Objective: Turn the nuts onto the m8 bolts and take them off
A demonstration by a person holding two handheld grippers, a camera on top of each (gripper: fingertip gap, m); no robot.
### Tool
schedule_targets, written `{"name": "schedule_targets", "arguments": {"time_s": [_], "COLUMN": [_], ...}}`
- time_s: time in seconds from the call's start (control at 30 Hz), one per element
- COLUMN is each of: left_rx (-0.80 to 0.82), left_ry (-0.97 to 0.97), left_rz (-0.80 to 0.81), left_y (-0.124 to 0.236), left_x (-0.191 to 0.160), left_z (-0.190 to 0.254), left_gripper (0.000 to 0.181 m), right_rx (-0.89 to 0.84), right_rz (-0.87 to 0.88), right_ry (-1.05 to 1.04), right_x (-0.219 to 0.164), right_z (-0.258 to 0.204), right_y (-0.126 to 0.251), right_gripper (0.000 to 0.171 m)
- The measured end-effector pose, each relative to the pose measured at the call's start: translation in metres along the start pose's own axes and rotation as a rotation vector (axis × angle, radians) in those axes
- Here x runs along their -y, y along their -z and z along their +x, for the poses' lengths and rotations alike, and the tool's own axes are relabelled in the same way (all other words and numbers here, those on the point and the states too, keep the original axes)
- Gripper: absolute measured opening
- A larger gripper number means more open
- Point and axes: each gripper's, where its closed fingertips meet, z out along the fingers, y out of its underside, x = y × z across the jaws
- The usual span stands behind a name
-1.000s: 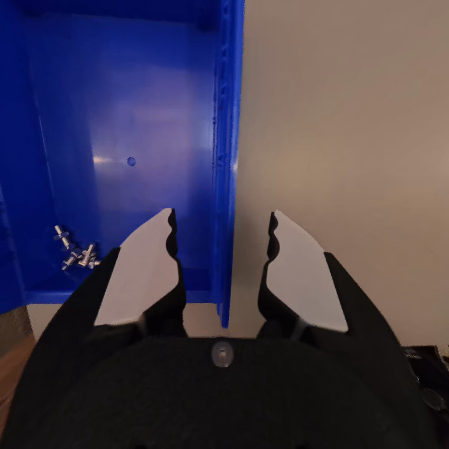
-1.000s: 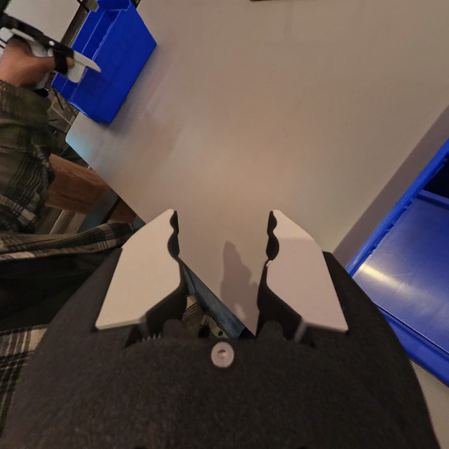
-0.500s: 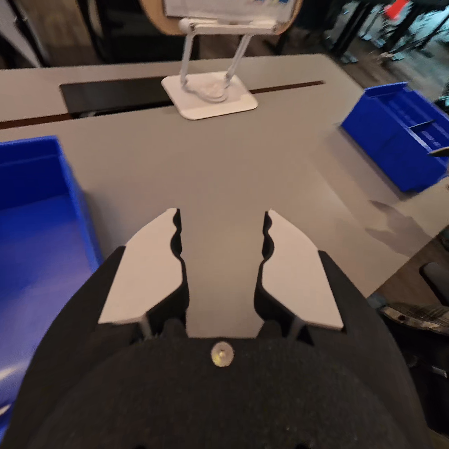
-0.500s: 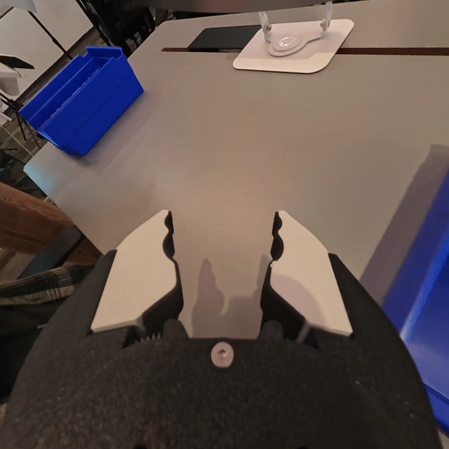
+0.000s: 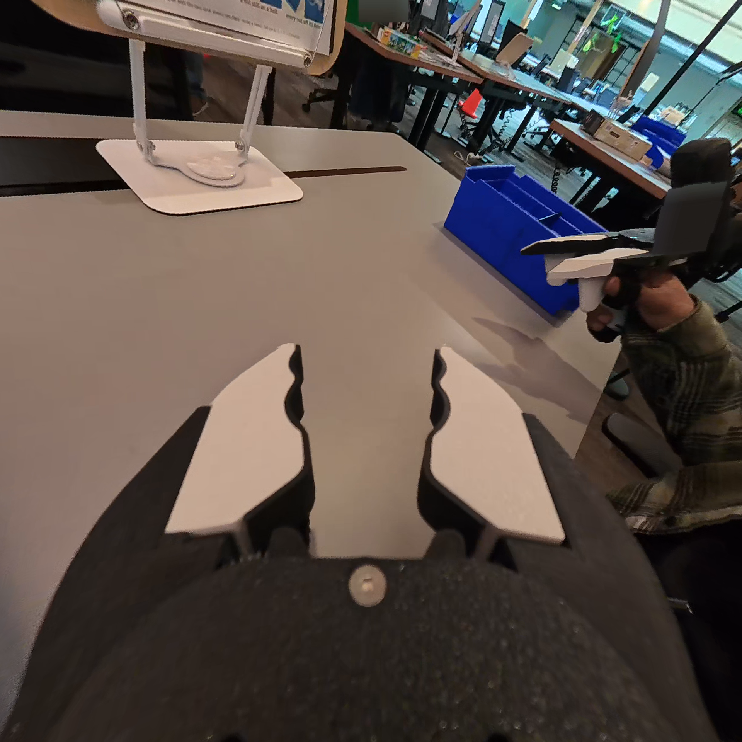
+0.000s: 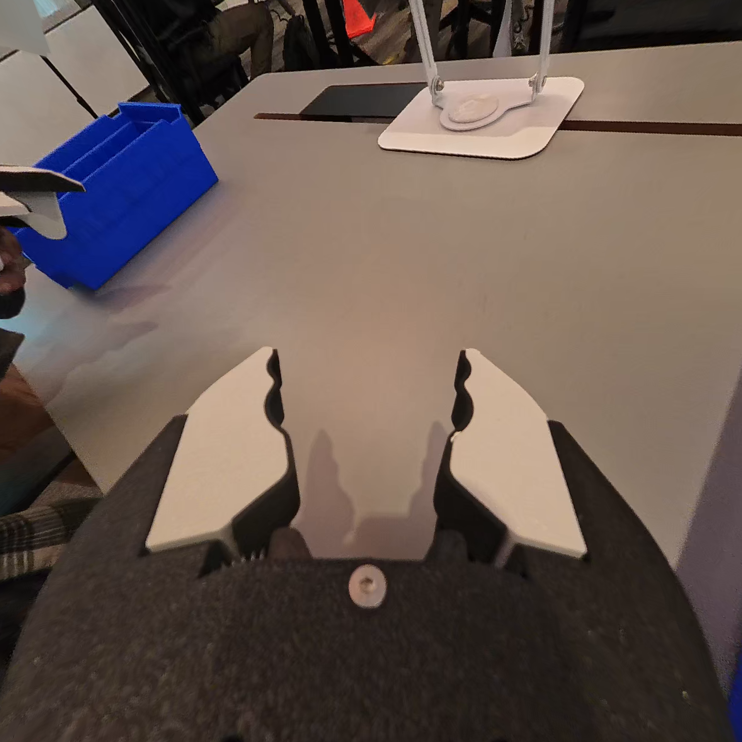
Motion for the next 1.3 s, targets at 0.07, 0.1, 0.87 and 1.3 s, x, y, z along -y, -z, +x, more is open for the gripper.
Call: {"name": "schedule_targets", "arguments": {"time_s": [0.07,0.1,0.87,1.3], "left_rx": [-0.007,-0.013,0.021,0.248], "left_ry": [0.001,0.002,-0.060,-0.140], "left_rz": [0.011,0.017,0.082,0.040], "left_y": [-0.002,-0.003,0.021,0.105], "left_x": [-0.003,-0.004,-0.017,-0.007], "left_z": [-0.002,-0.002,0.000,-0.031], "left_gripper": [0.061,0.061,0.061,0.058], "right_rx": [-0.011,-0.010,0.054,0.080], "right_rz": [0.014,0.020,0.065,0.040], "right_ry": [0.007,0.008,0.012,-0.002], "right_x": [-0.001,-0.002,0.000,-0.005], "right_z": [0.000,-0.002,-0.020,-0.020], "right_y": [-0.005,-0.008,-0.022,-0.023], "right_gripper": [0.083,0.083,0.080,0.077]}}
